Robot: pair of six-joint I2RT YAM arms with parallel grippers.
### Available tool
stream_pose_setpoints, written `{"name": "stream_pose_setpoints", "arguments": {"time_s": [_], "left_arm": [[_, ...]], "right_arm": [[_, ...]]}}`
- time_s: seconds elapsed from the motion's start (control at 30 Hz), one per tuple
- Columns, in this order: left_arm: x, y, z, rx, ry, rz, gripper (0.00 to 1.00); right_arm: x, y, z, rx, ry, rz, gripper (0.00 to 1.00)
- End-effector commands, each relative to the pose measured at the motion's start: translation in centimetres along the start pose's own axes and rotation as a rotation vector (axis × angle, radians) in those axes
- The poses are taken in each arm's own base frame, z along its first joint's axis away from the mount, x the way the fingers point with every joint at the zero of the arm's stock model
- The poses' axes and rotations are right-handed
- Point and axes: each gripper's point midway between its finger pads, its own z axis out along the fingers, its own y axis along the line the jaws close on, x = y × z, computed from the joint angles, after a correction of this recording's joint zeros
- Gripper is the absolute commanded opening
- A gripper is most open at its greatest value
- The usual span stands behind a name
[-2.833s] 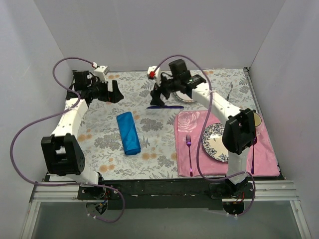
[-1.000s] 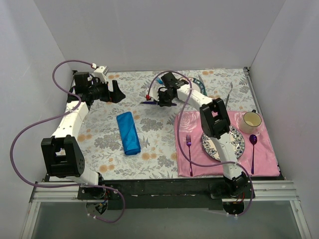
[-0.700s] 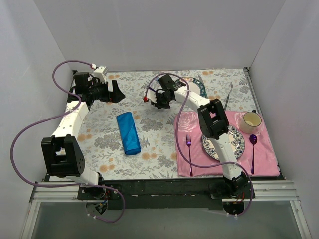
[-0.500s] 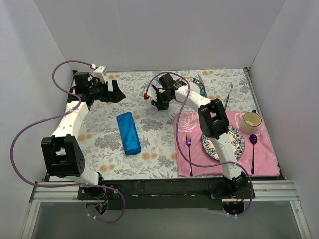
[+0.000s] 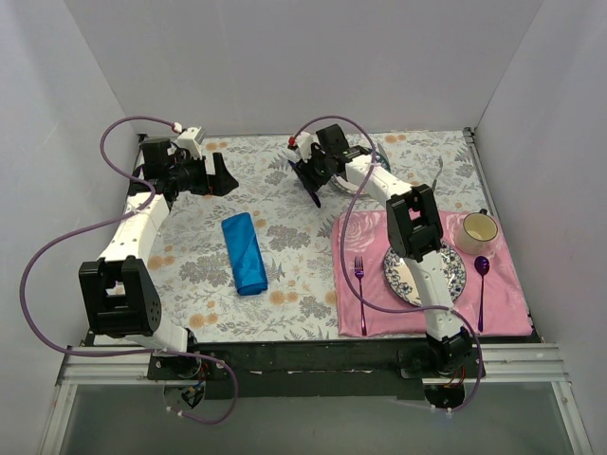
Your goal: Fold the napkin into a case and place the utensils inside
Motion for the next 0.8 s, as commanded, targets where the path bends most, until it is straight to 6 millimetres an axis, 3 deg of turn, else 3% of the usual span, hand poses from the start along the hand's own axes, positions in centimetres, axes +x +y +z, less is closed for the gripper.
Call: {"name": "stream_pose_setpoints", "arguments": {"time_s": [0.0,0.27,0.37,0.4,0.43,0.5,0.57,0.6,0.77], "left_arm": [[-0.7,-0.3,-1.1,-0.019,-0.029,0.023,0.98],[-0.8,-0.1,-1.2,-0.033,-0.027,0.031,0.98],[-0.8,-0.1,-1.3,-0.036,-0.027,0.031,0.98],[-0.8,-0.1,-1.3,-0.037,-0.024,0.032,0.98],[-0.8,-0.2,-1.5,-0.039,-0.027,0.035,0.98],[-0.7,-0.1,-1.6,-0.045,-0.027,0.040,0.98],[-0.7,-0.2,-1.8,-0.047,-0.030,0.047,0.98],[-0.5,-0.2,-1.8,-0.047,-0.028,0.047,0.98],[0.0,-0.3,-2.0,-0.053,-0.030,0.047,0.98]], "right_arm": [[-2.6,-1.7,0.5,0.102,-0.065,0.039,0.56],[0.2,-1.7,2.6,0.100,-0.010,0.039,0.48],[1.1,-1.3,3.1,0.073,0.014,0.044,0.39],[1.9,-0.7,3.2,0.051,0.040,0.050,0.29],[2.1,-0.2,3.1,0.033,0.049,0.052,0.26],[2.4,1.3,2.5,-0.031,0.069,0.055,0.16],[4.5,3.8,1.9,-0.107,0.144,0.070,0.09],[4.0,4.5,0.8,-0.122,0.146,0.050,0.06],[6.5,10.3,-2.9,-0.233,0.285,0.015,0.03]]}}
